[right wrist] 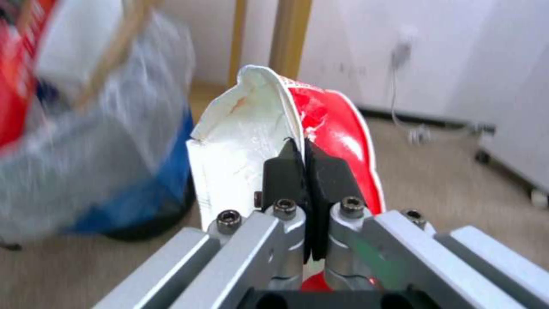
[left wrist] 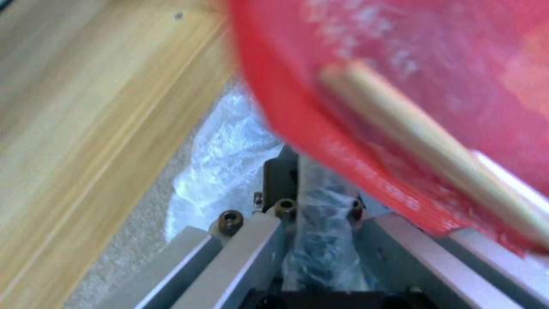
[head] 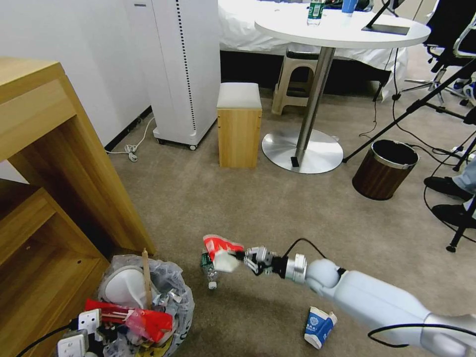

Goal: Pick up the trash bin and place the garbage on the floor into it.

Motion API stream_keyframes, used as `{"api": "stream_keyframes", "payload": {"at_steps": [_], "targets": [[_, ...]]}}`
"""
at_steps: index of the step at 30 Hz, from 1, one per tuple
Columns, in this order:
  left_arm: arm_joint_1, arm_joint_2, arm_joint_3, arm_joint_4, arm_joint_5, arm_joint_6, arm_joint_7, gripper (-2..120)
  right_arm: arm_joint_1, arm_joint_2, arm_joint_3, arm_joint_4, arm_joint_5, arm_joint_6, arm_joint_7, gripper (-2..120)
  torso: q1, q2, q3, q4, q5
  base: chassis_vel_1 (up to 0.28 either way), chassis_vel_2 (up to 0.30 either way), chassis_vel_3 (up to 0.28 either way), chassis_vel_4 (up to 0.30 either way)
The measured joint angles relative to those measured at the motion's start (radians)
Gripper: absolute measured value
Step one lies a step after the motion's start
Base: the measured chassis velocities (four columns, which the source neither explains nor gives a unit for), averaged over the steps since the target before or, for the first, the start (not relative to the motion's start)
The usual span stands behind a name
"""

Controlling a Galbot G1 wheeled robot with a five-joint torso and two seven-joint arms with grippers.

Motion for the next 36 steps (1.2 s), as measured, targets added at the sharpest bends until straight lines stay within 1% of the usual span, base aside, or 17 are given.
{"api": "stream_keyframes", "payload": {"at_steps": [1, 3, 6, 8, 11, 12, 15, 16, 19, 20, 23, 24, 27, 29, 31, 36], "targets": [[0.011, 0.016, -0.015, -0.028, -0.021, 0.005, -0.014, 0, 0.012, -0.006, 0.005, 0.028, 0.024, 0.011, -0.022, 0, 0.0, 0.0, 0.0, -0.0001, 0.0003, 0.0, 0.0, 0.0, 0.0], [0.015, 0.021, -0.021, -0.041, -0.029, 0.008, -0.018, 0, 0.018, -0.006, 0.005, 0.039, 0.039, 0.014, -0.034, 0, 0.0, 0.0, 0.0, 0.0, 0.0004, 0.0, 0.0, 0.0, 0.0], [0.039, 0.038, -0.04, -0.094, -0.063, 0.031, -0.035, 0, 0.049, -0.001, -0.027, 0.111, 0.093, 0.019, -0.061, 0, 0.0, 0.0, 0.0, -0.0001, 0.0003, 0.0, 0.0, 0.0, 0.0], [0.044, 0.041, -0.043, -0.101, -0.068, 0.036, -0.037, 0, 0.053, 0.002, -0.034, 0.124, 0.096, 0.019, -0.068, 0, 0.0, 0.0, 0.0, 0.0, 0.0003, 0.0, 0.0, 0.0, 0.0], [0.073, 0.072, -0.083, -0.142, -0.109, 0.062, -0.053, 0, 0.08, 0.028, -0.072, 0.155, 0.107, 0.016, -0.081, 0, 0.0, 0.0, 0.0, 0.0, 0.0001, 0.0, 0.0, 0.0, 0.0], [0.073, 0.072, -0.083, -0.142, -0.109, 0.062, -0.053, 0, 0.08, 0.028, -0.072, 0.155, 0.107, 0.016, -0.081, 0, 0.0, 0.0, 0.0, 0.0, 0.0001, 0.0, 0.0, 0.0, 0.0], [0.145, 0.137, -0.176, -0.203, -0.2, 0.119, -0.094, 0, 0.131, 0.048, -0.127, 0.178, 0.149, 0.014, -0.106, 0, 0.0, 0.0, 0.0, 0.0, 0.0004, 0.0, 0.0, 0.0, 0.0], [0.145, 0.137, -0.176, -0.203, -0.2, 0.119, -0.094, 0, 0.131, 0.048, -0.127, 0.178, 0.149, 0.014, -0.106, 0, 0.0, 0.0, 0.0, 0.0, 0.0004, 0.0, 0.0, 0.0, 0.0], [0.192, 0.202, -0.25, -0.235, -0.294, 0.157, -0.129, 0, 0.2, 0.08, -0.183, 0.2, 0.195, 0.016, -0.137, 0, 0.0, 0.0, 0.0, -0.0002, 0.0001, 0.0, 0.0, 0.0, 0.0], [0.192, 0.202, -0.25, -0.235, -0.294, 0.157, -0.129, 0, 0.2, 0.08, -0.183, 0.2, 0.195, 0.016, -0.137, 0, 0.0, 0.0, 0.0, -0.0002, 0.0001, 0.0, 0.0, 0.0, 0.0], [0.192, 0.223, -0.256, -0.236, -0.341, 0.171, -0.143, 0, 0.261, 0.124, -0.228, 0.214, 0.212, 0.012, -0.145, 0, 0.0, 0.0, 0.0, 0.0001, -0.0002, 0.0, 0.0, 0.0, 0.0], [0.192, 0.223, -0.256, -0.236, -0.341, 0.171, -0.143, 0, 0.261, 0.124, -0.228, 0.214, 0.212, 0.012, -0.145, 0, 0.0, 0.0, 0.0, 0.0001, -0.0002, 0.0, 0.0, 0.0, 0.0], [0.175, 0.226, -0.235, -0.219, -0.35, 0.171, -0.148, 0, 0.287, 0.162, -0.284, 0.242, 0.256, -0.006, -0.121, 0, 0.0, 0.0, 0.0, 0.0001, -0.0002, 0.0, 0.0, 0.0, 0.0], [0.172, 0.226, -0.232, -0.217, -0.351, 0.171, -0.149, 0, 0.288, 0.167, -0.295, 0.247, 0.265, -0.01, -0.115, 0, 0.0, 0.0, 0.0, 0.0001, -0.0001, 0.0, 0.0, 0.0, 0.0], [0.16, 0.223, -0.225, -0.212, -0.354, 0.167, -0.156, 0, 0.277, 0.195, -0.347, 0.266, 0.301, -0.022, -0.082, 0, 0.0, 0.0, 0.0, -0.0001, 0.0, 0.0, 0.0, 0.0, 0.0], [0.161, 0.214, -0.226, -0.21, -0.353, 0.165, -0.157, 0, 0.239, 0.225, -0.375, 0.268, 0.309, -0.03, -0.057, 0, 0.0, 0.0, 0.0, 0.0, 0.0002, 0.0, 0.0, 0.0, 0.0]]}}
